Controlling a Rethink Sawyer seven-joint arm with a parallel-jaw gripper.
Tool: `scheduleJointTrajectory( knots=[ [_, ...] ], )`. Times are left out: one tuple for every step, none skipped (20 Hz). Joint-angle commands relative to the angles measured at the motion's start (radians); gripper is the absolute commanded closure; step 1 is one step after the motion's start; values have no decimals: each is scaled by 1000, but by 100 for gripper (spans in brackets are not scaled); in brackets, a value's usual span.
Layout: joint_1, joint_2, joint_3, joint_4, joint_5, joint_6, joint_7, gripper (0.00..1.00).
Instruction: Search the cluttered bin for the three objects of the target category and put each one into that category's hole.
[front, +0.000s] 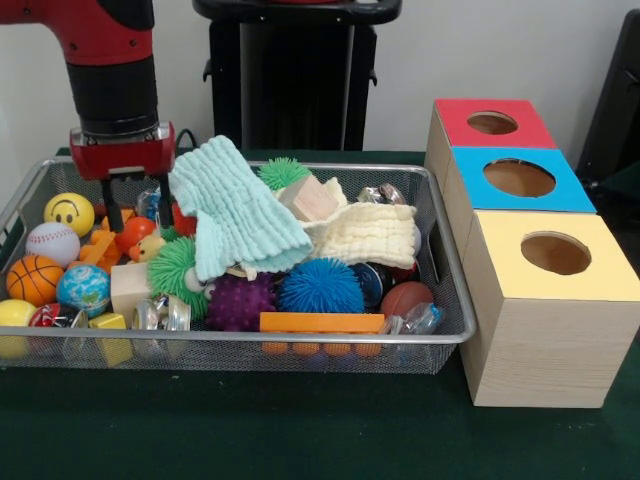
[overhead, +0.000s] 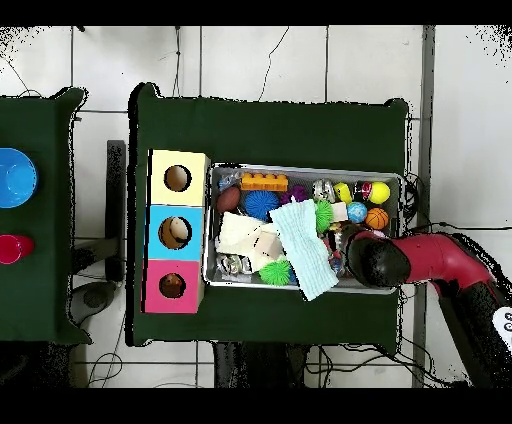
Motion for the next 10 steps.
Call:
scheduleJointTrajectory(
  knots=[
    [35,-19,47,-90,-89,-58,-236,0],
    [41,-15,41,-94,-98,-68,-223,0],
    [45,-13,36,-94,-108,-80,-210,0],
    [49,-12,30,-94,-118,-92,-197,0],
    [52,-8,25,-93,-126,-102,-187,0],
    [54,-4,22,-95,-129,-105,-183,0],
    [54,0,21,-96,-130,-106,-184,0],
    [55,4,19,-97,-131,-109,-182,0],
    [55,4,16,-94,-134,-115,-175,0],
    [56,8,12,-92,-136,-121,-169,0]
  ],
)
